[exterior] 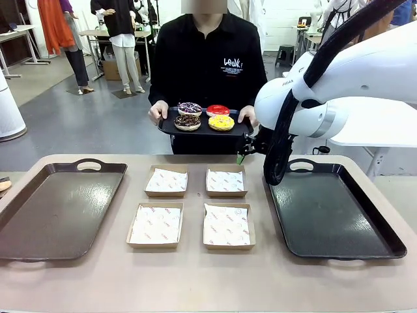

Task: Individually package the donuts and arrange them on the tray.
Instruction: Pick up one Paper togo box.

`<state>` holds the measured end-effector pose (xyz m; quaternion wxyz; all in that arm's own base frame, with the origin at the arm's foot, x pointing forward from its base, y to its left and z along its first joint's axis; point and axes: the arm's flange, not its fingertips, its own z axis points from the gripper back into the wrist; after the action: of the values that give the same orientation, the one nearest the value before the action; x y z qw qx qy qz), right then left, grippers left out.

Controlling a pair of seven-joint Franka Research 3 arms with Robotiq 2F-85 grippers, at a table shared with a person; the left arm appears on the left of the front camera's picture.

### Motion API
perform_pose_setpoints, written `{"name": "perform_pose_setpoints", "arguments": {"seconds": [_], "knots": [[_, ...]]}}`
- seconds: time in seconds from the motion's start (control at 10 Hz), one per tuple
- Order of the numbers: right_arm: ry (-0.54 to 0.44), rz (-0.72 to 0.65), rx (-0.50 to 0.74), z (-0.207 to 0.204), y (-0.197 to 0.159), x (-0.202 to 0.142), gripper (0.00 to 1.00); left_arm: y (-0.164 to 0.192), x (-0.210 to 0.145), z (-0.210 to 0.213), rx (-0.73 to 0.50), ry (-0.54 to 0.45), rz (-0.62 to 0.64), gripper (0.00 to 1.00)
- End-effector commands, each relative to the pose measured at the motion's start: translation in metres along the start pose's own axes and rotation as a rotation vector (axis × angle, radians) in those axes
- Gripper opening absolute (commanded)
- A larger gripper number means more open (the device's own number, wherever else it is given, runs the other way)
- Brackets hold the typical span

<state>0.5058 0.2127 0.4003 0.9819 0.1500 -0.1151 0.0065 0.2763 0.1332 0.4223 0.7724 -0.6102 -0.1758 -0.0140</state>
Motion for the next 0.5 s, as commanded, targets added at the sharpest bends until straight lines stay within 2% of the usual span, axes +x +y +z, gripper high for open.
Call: {"name": "perform_pose_setpoints", "arguments": {"seconds": [0.0, 0.2, 0.4], "knots": [[0.003, -0.006, -0.003, -0.003, 0.000, 0.002, 1.00, -0.001, 0.001, 0.002, -0.020, -0.013, -0.017, 1.00], [0.007, 0.026, -0.042, -0.006, 0.005, 0.005, 1.00, -0.001, 0.001, 0.002, -0.020, -0.013, -0.017, 1.00], [0.034, 0.028, -0.091, -0.019, 0.016, 0.026, 1.00, -0.001, 0.001, 0.002, -0.020, -0.013, -0.017, 1.00]]}}
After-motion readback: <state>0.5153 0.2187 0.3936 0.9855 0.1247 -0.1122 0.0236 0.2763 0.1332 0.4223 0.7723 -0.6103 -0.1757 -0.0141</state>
